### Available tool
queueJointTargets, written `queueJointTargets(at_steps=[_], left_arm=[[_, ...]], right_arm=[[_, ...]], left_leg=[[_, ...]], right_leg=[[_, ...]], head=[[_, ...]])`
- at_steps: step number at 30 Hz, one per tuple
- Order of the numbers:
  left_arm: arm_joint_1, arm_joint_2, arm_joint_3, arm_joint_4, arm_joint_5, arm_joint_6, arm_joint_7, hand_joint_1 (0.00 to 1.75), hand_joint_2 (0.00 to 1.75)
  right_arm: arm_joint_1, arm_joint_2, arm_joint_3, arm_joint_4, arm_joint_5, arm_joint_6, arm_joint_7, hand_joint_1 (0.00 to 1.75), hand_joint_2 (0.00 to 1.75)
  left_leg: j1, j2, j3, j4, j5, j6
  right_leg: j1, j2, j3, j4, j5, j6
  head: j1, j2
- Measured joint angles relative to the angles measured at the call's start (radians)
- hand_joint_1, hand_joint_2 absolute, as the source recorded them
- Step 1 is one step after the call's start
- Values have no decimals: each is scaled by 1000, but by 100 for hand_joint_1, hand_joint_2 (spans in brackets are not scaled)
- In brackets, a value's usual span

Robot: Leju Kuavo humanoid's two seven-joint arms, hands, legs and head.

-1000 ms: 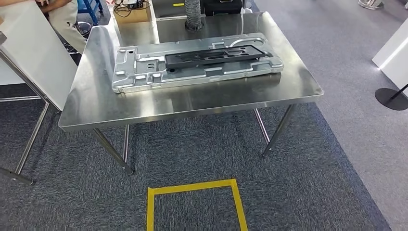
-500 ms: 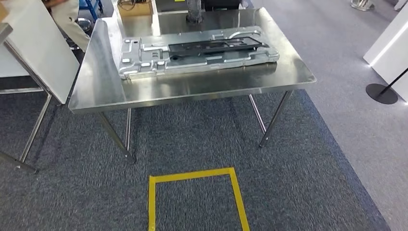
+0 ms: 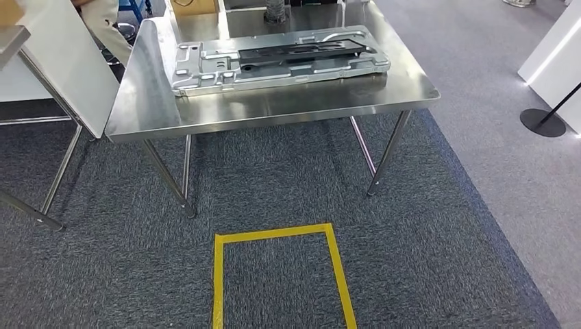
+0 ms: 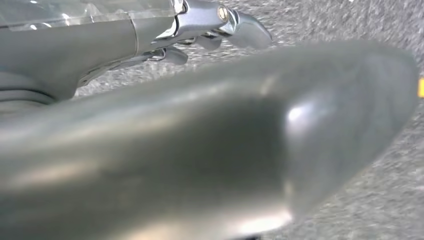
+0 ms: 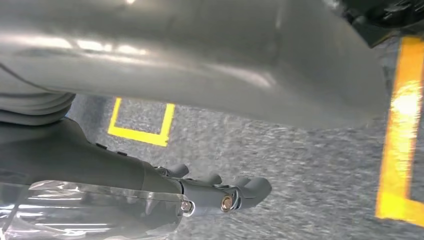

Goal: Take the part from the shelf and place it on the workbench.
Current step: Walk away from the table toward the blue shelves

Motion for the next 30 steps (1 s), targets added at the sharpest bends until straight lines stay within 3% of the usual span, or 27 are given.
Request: queueJointTargets(at_steps=[3, 4, 5, 6, 8, 10, 11, 13, 14, 16, 18, 19, 20, 21, 23, 25, 26, 29, 30], left_arm=[[2, -1, 0, 0, 0, 0, 0, 0, 0], [2, -1, 0, 0, 0, 0, 0, 0, 0], [2, -1, 1, 0, 0, 0, 0, 0, 0], [2, -1, 1, 0, 0, 0, 0, 0, 0], [0, -1, 1, 0, 0, 0, 0, 0, 0], [-3, 0, 2, 0, -1, -1, 0, 0, 0], [-4, 0, 2, 0, -2, -1, -1, 0, 0], [-3, -1, 4, 0, -4, 0, -1, 0, 0], [-2, -1, 5, 0, -5, 1, -1, 0, 0], [-2, -2, 10, 0, -6, 6, 1, 0, 0], [-1, -3, 16, 0, -6, 14, 6, 0, 0], [1, -4, 20, 0, -7, 18, 9, 0, 0], [2, -4, 23, 0, -7, 21, 13, 0, 0], [3, -4, 25, 0, -7, 24, 18, 0, 0], [3, -4, 31, 0, -9, 29, 27, 0, 0], [1, -5, 37, 0, -10, 32, 33, 0, 0], [0, -5, 40, 0, -11, 33, 35, 0, 0], [-2, -5, 47, 0, -15, 33, 42, 0, 0], [-2, -5, 49, 0, -17, 33, 46, 0, 0]], right_arm=[[0, 0, 0, 1, 0, 0, 0, 0, 0], [0, 0, 0, 1, 0, 0, 0, 0, 0], [1, 0, 0, 1, 0, 0, -1, 0, 0], [1, 0, 0, 1, 0, 1, -2, 0, 0], [0, 1, 0, 1, -1, 1, -5, 0, 0], [0, 2, 0, 1, -1, 2, -9, 0, 0], [0, 3, 0, 1, 0, 5, -12, 0, 0], [0, 3, 0, 1, 5, 18, -14, 0, 0], [0, 3, 0, 1, 10, 26, -14, 0, 0], [2, 2, 1, 1, 19, 37, -13, 0, 0], [4, 3, 2, 2, 22, 39, -11, 0, 0], [5, 3, 2, 2, 22, 37, -10, 0, 0], [5, 3, 2, 2, 21, 36, -9, 0, 0], [5, 3, 2, 2, 21, 33, -7, 0, 0], [4, 3, 1, 2, 18, 24, 3, 0, 0], [4, 3, -2, 2, 13, 18, 15, 0, 0], [3, 3, -5, 2, 9, 19, 19, 0, 44], [3, 3, -17, 2, -5, 25, 31, 0, 175], [3, 3, -22, 2, -9, 29, 33, 0, 175]], left_leg=[[5, -2, -47, 178, -145, -12], [5, -2, -52, 230, -161, -14], [6, -2, -43, 253, -153, -14], [6, -2, -17, 242, -128, -13], [5, -2, 84, 122, -83, -8], [2, -3, 178, -21, -95, 4], [-1, -3, 198, -60, -108, 11], [-1, -3, 194, -79, -106, 28], [0, -4, 187, -81, -97, 36], [2, -8, 169, -86, -75, 49], [1, -12, 145, -84, -55, 53], [0, -14, 132, -82, -47, 53], [0, -14, 120, -80, -40, 53], [0, -15, 110, -77, -34, 51], [0, -16, 96, -69, -26, 45], [-2, -18, 87, -61, -21, 36], [-3, -17, 84, -58, -18, 32], [-3, -17, 78, -50, -19, 15], [-2, -17, 69, -30, -35, 10]], right_leg=[[4, -3, -47, 2, 36, -11], [5, -3, -64, 6, 47, -10], [6, -3, -83, 11, 57, -9], [6, -3, -101, 18, 66, -7], [6, -2, -133, 33, 81, -2], [8, -3, -152, 46, 95, 8], [8, -4, -156, 48, 102, 14], [6, -8, -159, 47, 114, 27], [4, -7, -163, 52, 106, 33], [1, -3, -185, 111, 37, 43], [-2, 0, -220, 236, -59, 50], [-3, 1, -232, 293, -82, 53], [-4, 1, -232, 324, -82, 55], [-5, 2, -211, 316, -65, 55], [-6, 4, -114, 188, -19, 51], [-3, 10, -26, 53, -3, 40], [0, 12, -9, 22, -5, 33], [0, 9, -12, 7, 0, 10], [-2, 7, -14, 3, 5, 2]], head=[[-5, 0], [-5, 0], [-5, 0], [-5, 0], [-6, 0], [-5, 0], [-4, 0], [-4, 0], [-4, 0], [-2, 0], [0, 0], [0, 0], [0, 0], [0, 0], [1, 0], [0, 0], [0, 0], [2, 0], [0, 0]])
